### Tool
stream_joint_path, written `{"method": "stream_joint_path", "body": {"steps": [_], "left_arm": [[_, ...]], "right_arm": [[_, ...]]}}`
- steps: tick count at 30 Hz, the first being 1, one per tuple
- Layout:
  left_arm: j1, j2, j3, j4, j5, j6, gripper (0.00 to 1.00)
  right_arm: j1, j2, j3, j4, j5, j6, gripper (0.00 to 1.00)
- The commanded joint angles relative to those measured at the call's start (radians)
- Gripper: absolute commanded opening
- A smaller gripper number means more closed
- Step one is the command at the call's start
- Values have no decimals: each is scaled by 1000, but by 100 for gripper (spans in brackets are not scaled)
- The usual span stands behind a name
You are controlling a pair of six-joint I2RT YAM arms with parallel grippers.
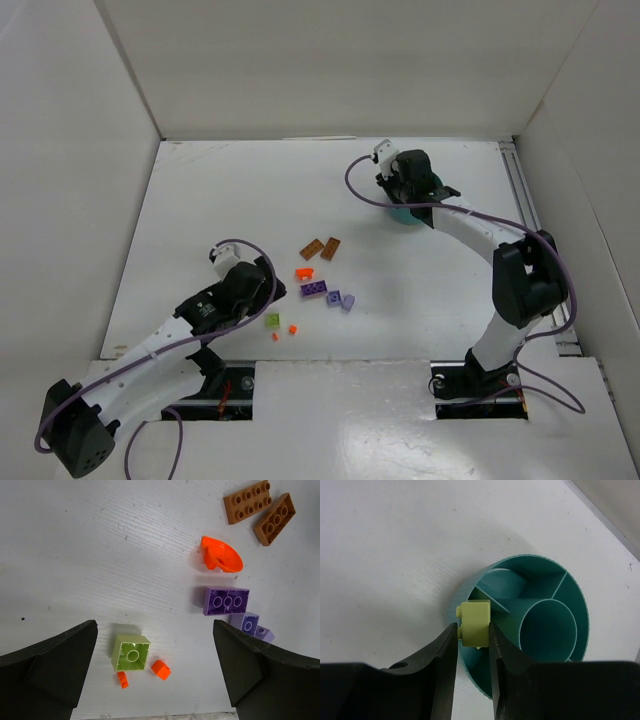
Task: Sort the legos into containers by color
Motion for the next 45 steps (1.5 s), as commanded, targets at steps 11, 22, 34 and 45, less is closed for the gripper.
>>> {"method": "stream_joint_path", "body": {"steps": [11,22,34,45], "left_arm": [[-2,91,38,23,6,6,100],[-58,189,18,12,17,-17,86],[-153,257,18,-52,29,-127,56],[-238,359,49,-83,3,-213,37]], "right_arm": [[-8,-40,6,-17,70,-8,54],[2,-272,-81,-17,-18,3,88],[-43,-572,-283,-27,-36,44,91],[-98,-683,-346,-84,-36,54,92]]}}
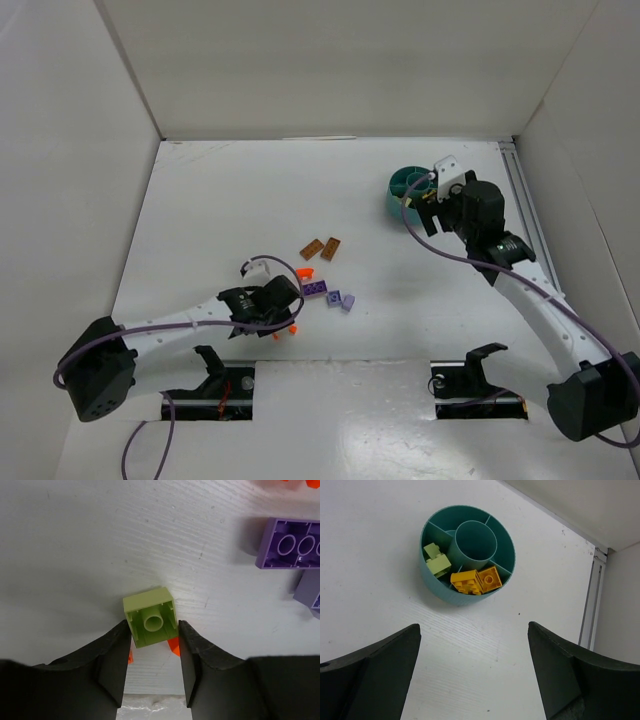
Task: Sort the legos into containers by color
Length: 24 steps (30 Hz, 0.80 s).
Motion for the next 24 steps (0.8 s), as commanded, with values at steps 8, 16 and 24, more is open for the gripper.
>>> {"method": "stream_joint_path", "body": {"steps": [8,16,24], "left_arm": [[-54,79,116,-78,-68,-11,20],[-55,187,444,99,-214,250,17],[92,620,939,368,-3,690,18]], "right_arm": [[-24,-107,-29,-21,-16,19,92],[-117,-185,-98,-53,69,99,95],[-208,-215,-149,-62,89,148,96]]}}
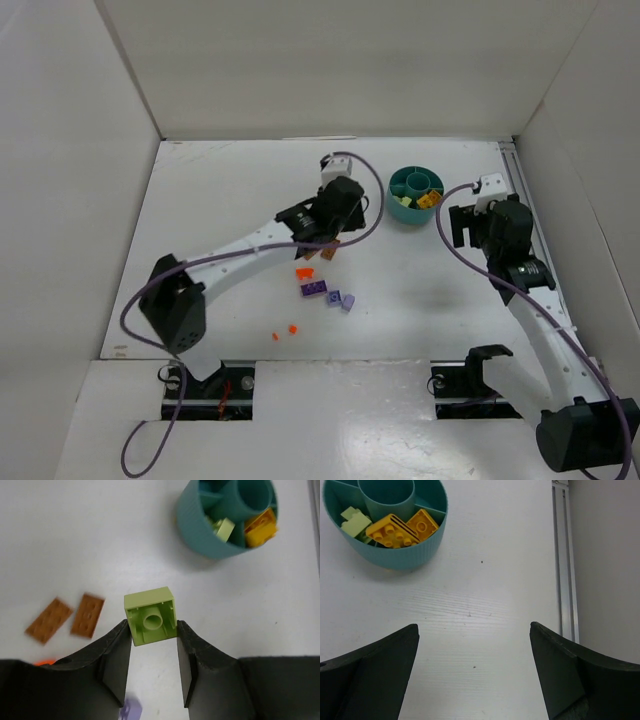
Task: Sort the legos into containers by color
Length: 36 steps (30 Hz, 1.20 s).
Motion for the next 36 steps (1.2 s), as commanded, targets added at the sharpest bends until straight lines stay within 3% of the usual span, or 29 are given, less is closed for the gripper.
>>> {"method": "stream_joint_path", "body": {"steps": [1,6,9,17,30,36], "left_arm": [[74,182,209,131,144,260,16],[87,515,632,91,257,375,14],[97,621,772,82,318,395,15],[139,660,737,284,539,449,20],[139,790,859,231,559,526,29],[139,815,889,218,487,549,32]], "right_arm": [[-25,-26,-15,8,34,34,96],[-47,-45,-25,8,43,43,96],[-56,-57,-34,8,43,43,96],[-56,-57,-34,19,43,43,96],[-56,-37,-43,31,43,43,96],[-56,-37,-43,31,43,43,96]]}}
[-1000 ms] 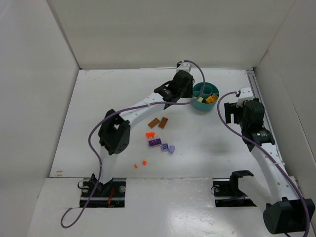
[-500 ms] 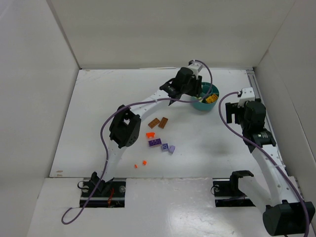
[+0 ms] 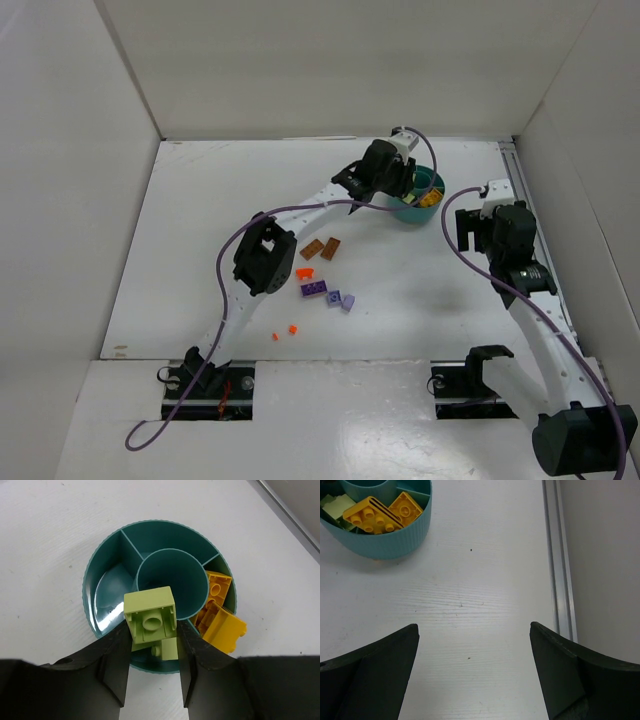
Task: Sort the legos into containers by color
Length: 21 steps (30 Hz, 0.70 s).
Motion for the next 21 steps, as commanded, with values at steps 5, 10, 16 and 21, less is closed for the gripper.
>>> {"method": "stream_joint_path", "body": {"steps": [5,10,16,21], "left_arm": [[0,-9,26,1,-41,43,35],[0,-18,15,10,-66,43,37],[0,-94,-88,79,-57,43,36],[0,-118,-108,128,-27,43,41]], "right_arm": [[-5,6,-2,44,6,6,96],[-5,6,-2,44,6,6,96],[-5,6,-2,53,-3,6,96],[-5,6,-2,63,-12,-4,96]]}}
